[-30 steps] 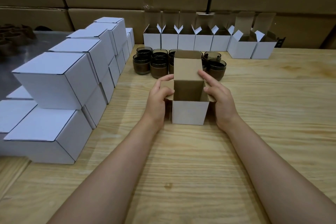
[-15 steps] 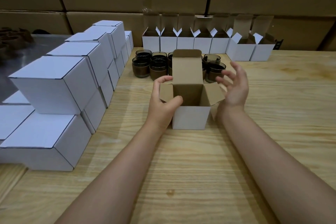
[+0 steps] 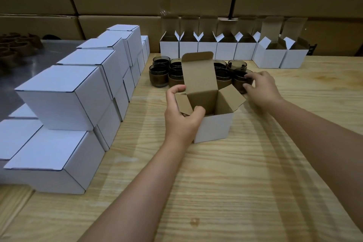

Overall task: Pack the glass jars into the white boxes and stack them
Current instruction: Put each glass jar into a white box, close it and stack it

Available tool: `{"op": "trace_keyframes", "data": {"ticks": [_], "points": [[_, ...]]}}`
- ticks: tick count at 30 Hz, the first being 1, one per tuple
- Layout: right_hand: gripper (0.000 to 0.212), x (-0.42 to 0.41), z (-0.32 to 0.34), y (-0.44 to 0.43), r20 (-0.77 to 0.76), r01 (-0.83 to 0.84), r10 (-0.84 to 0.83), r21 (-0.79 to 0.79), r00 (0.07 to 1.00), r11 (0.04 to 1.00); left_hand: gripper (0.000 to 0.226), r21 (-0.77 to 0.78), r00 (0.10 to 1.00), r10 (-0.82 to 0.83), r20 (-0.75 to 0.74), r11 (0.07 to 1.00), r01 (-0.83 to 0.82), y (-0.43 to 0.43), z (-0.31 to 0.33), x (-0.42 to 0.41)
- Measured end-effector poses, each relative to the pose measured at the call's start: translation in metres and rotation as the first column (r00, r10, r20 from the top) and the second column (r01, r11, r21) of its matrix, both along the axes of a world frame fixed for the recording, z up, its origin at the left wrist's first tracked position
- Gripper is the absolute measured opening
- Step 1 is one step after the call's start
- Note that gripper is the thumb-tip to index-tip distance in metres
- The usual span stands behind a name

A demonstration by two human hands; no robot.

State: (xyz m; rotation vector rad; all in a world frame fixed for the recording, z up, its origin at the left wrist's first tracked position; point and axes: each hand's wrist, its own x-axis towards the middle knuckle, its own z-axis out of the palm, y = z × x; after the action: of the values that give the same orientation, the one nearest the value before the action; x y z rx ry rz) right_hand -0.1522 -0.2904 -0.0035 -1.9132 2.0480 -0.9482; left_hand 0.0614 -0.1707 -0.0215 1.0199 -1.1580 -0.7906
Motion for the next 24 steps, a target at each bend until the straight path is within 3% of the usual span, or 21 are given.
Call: {"op": "trace_keyframes", "data": {"ticks": [6,12,16,19,21,24], "points": [[0.017,-0.004,0.000,0.014,0.101,0.007,-0.003,-0.047,0.995,0.999,0.051,0.030,1.000,0.013,0.026,0.999,-0.014,0.000,0.000,0.000],[0.019,-0.001,0.011,0.028,0.254,-0.039,0.049,-0.044,0.966,0.998,0.050,0.049,1.000,0.004,0.019,0.999,-0.005,0.002,0.003,0.000],[0.013,0.004,0.030,0.037,0.496,0.010,0.026,-0.071,0.868,0.997,0.049,0.063,1.000,0.004,0.024,0.998,-0.005,0.000,0.002,0.000],[0.021,0.009,0.056,0.049,0.645,-0.011,0.099,-0.139,0.758,0.990,0.049,0.063,1.000,0.007,0.027,0.998,-0.009,0.001,0.003,0.000],[0.020,0.015,0.076,0.060,0.687,-0.058,0.176,-0.191,0.705,0.980,0.049,0.068,0.999,0.011,0.031,0.998,-0.013,0.001,0.003,0.000],[0.020,0.029,0.099,0.078,0.661,-0.133,0.273,-0.256,0.699,0.958,0.049,0.063,0.999,0.005,0.031,0.998,-0.007,0.000,0.003,0.000]]}}
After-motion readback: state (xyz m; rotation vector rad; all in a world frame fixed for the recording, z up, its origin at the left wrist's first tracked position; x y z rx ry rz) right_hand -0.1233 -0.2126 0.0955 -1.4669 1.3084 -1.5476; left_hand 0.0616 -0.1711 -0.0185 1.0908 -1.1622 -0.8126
